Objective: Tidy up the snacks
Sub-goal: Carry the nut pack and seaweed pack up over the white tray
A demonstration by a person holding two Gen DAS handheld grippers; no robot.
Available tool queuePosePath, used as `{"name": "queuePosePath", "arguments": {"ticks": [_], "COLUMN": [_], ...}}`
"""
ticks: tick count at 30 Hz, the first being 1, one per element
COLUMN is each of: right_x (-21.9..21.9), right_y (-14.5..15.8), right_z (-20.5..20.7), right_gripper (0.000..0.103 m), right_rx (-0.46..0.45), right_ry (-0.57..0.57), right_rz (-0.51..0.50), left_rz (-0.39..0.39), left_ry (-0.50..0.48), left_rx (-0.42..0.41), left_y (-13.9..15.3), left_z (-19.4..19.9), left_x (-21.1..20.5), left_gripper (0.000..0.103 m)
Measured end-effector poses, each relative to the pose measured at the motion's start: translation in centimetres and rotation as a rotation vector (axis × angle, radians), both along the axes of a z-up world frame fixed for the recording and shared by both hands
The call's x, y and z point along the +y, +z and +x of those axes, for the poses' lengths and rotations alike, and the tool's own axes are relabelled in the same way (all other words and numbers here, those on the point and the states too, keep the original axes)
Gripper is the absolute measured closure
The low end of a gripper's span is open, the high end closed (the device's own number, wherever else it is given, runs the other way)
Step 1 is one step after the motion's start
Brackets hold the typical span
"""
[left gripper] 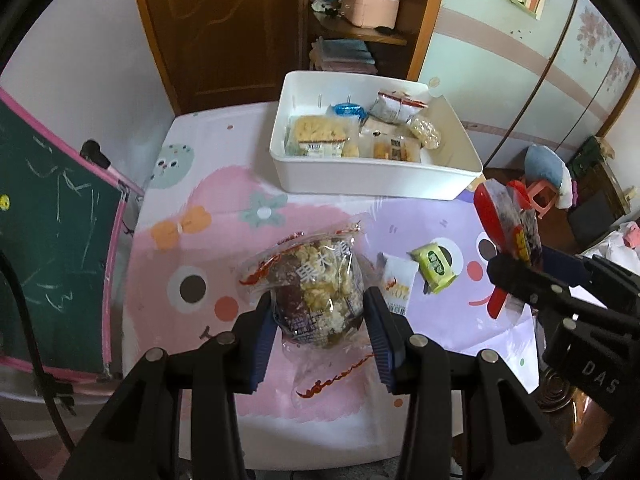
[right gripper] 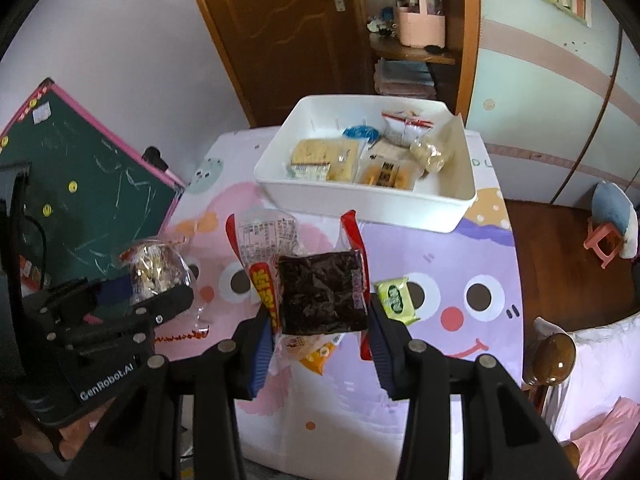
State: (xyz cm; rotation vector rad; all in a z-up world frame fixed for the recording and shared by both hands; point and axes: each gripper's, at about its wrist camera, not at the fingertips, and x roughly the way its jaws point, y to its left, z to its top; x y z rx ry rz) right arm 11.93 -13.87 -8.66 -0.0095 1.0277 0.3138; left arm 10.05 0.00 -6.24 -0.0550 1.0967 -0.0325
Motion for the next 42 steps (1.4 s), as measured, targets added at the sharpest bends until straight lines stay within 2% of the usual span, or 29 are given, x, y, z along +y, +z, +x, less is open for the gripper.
{"name": "queuePosePath", "arguments": {"ticks": [12, 26, 34, 42], "right_x": [-0.5, -0.3, -0.8, -1.6], "right_y": [1.4, 4.4, 5.2, 4.3], "right_z": [3.7, 11.4, 15.7, 19.3], "right_gripper": [0.06, 0.059, 0.059, 0.059], "right_rx": [-0.004, -0.066, -0.092, -0.078], "right_ry": [-0.063, -0.147, -0.201, -0.256], "right_rz": [0.021, 0.033, 0.039, 0.044], "left_rz": [0.025, 0.038, 0.052, 0.062], "left_ry": [-0.065, -0.128, -0.134, -0.138], "left_rx": [-0.041, -0.141, -0.158, -0.152], "left_y": [2.2, 4.9, 4.7, 3.4], "left_z": [5.0, 13.9, 18.5, 22.5], "left_x": [-0.4, -0.9, -0.9, -1.2], "left_gripper": [0.061, 0.061, 0.061, 0.061]}}
